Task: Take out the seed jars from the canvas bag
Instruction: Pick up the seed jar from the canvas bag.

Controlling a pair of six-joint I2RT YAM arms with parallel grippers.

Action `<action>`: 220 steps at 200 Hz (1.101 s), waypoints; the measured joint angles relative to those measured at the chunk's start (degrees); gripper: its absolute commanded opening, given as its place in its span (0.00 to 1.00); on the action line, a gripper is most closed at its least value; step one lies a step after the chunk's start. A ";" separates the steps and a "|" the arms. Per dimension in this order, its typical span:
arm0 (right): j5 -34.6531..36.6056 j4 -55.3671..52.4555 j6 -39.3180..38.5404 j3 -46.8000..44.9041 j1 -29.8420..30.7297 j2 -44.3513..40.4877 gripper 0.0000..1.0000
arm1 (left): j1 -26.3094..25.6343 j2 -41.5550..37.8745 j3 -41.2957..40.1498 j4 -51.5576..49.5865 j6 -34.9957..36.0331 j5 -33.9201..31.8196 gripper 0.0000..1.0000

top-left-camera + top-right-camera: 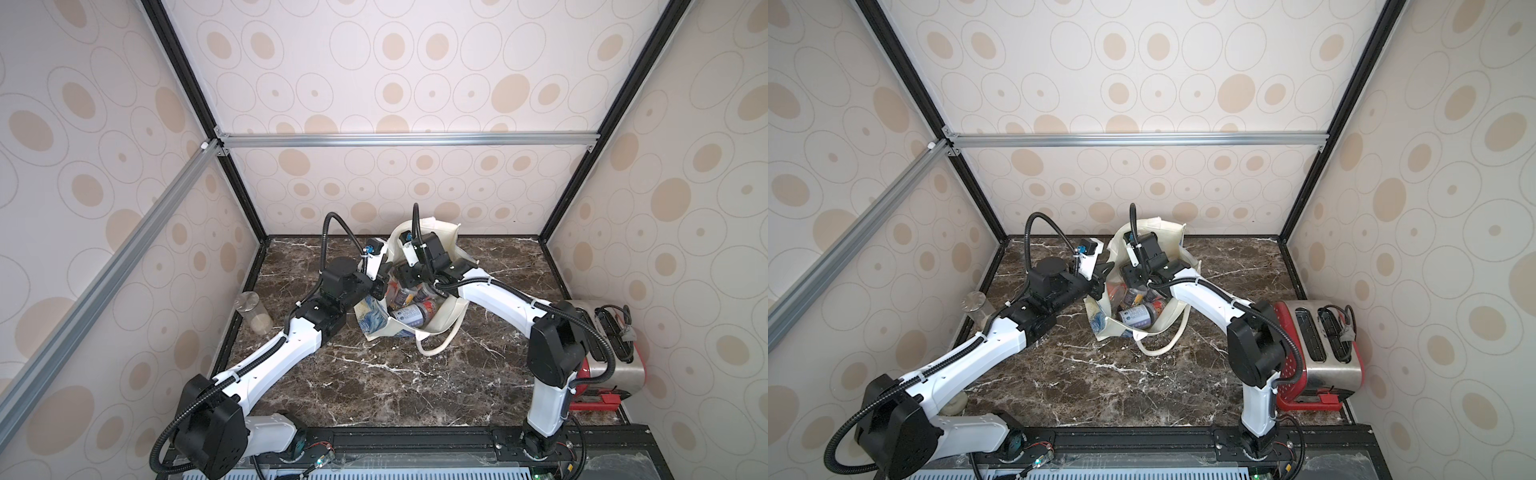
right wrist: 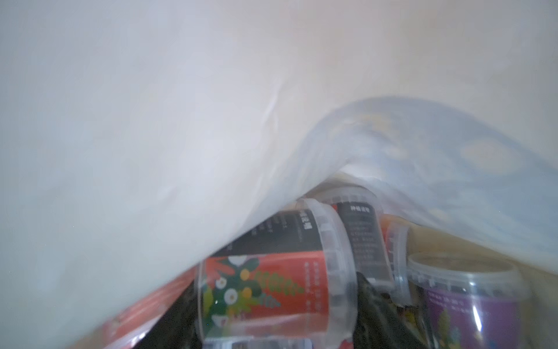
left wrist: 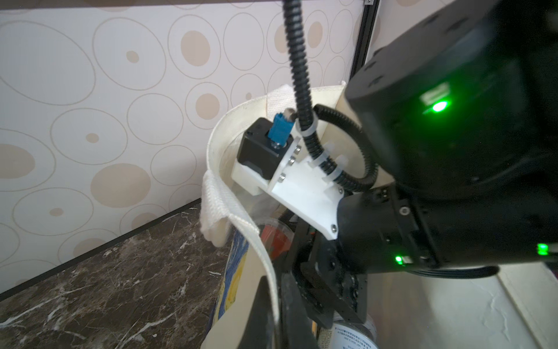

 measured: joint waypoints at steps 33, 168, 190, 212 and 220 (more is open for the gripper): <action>-0.66 -0.92 -0.04 -1.84 0.00 -4.48 0.55 | 0.46 4.24 4.50 -1.51 1.18 -1.46 0.00; -6.47 -2.32 -14.56 -9.05 2.34 -22.75 0.54 | 11.23 28.41 36.41 -9.57 -1.97 4.00 0.84; -6.56 -2.34 -22.05 -10.14 6.08 -24.33 0.54 | 11.56 27.82 37.73 -13.07 -3.39 5.18 0.87; -5.97 -2.19 -28.87 -10.60 9.81 -25.24 0.52 | 11.74 26.34 37.48 -17.03 -4.76 6.05 0.88; -5.97 -1.79 -31.26 -10.91 11.28 -25.59 0.52 | 11.74 25.55 37.16 -18.53 -5.20 6.23 0.88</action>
